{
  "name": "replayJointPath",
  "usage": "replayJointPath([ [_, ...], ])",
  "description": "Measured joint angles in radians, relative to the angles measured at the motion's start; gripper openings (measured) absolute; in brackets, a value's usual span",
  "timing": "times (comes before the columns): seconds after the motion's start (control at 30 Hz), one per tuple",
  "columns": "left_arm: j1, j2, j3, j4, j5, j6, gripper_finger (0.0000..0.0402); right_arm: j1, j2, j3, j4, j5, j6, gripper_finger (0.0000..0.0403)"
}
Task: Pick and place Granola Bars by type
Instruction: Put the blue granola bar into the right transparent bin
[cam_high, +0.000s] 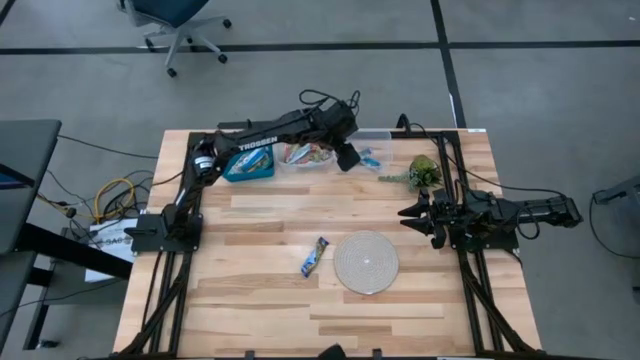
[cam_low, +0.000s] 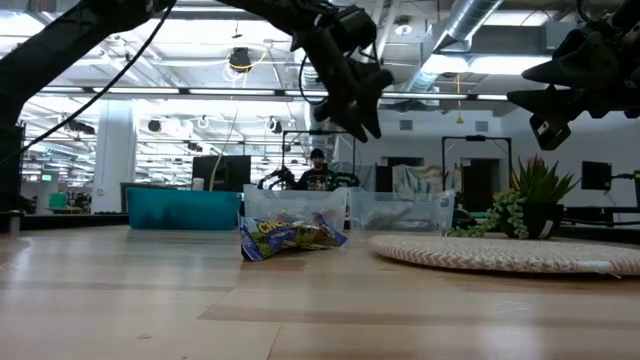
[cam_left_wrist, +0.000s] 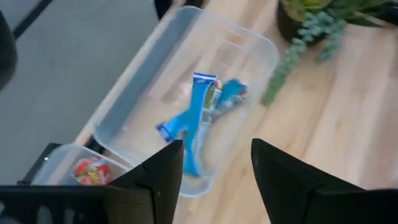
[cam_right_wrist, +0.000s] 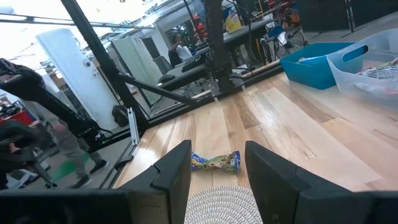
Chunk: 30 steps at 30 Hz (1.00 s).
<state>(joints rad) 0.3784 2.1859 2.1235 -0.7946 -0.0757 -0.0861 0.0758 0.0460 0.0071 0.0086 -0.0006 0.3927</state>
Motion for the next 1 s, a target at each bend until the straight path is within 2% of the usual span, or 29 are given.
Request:
replayJointPath([
  [0.13, -0.021, -0.029, -0.022, 0.016, 0.011, -0.006, 0.0183, 0.0, 0.0, 0.0, 0.0, 0.0, 0.0, 0.0143],
  [0.27, -0.034, -0.095, -0.115, 0.102, 0.011, -0.009, 0.0183, 0.0, 0.0, 0.0, 0.002, 0.0, 0.0, 0.0141],
  [0.53, -0.071, -0.331, -0.505, 0.328, 0.007, -0.117, 0.0183, 0.0, 0.0, 0.0, 0.0, 0.0, 0.0, 0.0143],
  [0.73, -0.129, -0.517, -0.809, 0.468, 0.008, -0.271, 0.0183, 0.0, 0.0, 0.0, 0.0, 0.0, 0.0, 0.0141],
  [1.0, -0.244, -0.672, -1.061, 0.475, 0.021, -0.462, 0.0183, 0.0, 0.0, 0.0, 0.0, 0.0, 0.0, 0.0143],
])
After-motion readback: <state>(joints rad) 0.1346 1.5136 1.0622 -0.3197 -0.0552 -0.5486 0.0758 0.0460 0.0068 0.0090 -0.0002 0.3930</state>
